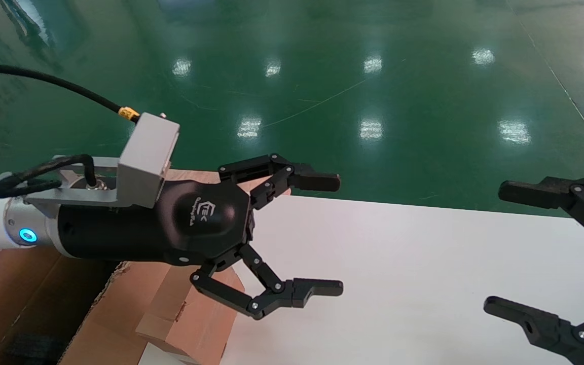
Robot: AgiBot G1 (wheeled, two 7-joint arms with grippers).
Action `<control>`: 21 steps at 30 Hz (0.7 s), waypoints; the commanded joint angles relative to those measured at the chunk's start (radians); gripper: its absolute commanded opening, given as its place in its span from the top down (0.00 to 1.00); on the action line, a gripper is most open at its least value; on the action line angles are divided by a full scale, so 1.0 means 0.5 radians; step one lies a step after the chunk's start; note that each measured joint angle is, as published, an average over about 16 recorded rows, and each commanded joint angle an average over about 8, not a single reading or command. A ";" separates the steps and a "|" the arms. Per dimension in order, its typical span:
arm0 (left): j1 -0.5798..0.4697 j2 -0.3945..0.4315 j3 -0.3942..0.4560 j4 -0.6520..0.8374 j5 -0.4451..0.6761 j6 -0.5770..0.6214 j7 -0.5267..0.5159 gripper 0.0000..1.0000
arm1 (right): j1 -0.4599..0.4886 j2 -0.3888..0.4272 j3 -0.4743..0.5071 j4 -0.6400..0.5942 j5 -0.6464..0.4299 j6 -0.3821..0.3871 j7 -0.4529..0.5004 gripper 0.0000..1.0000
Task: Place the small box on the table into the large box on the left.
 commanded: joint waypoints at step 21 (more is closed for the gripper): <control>0.001 0.000 -0.002 0.000 0.000 0.001 0.001 0.00 | 0.000 0.000 0.000 0.000 0.000 0.000 0.000 0.82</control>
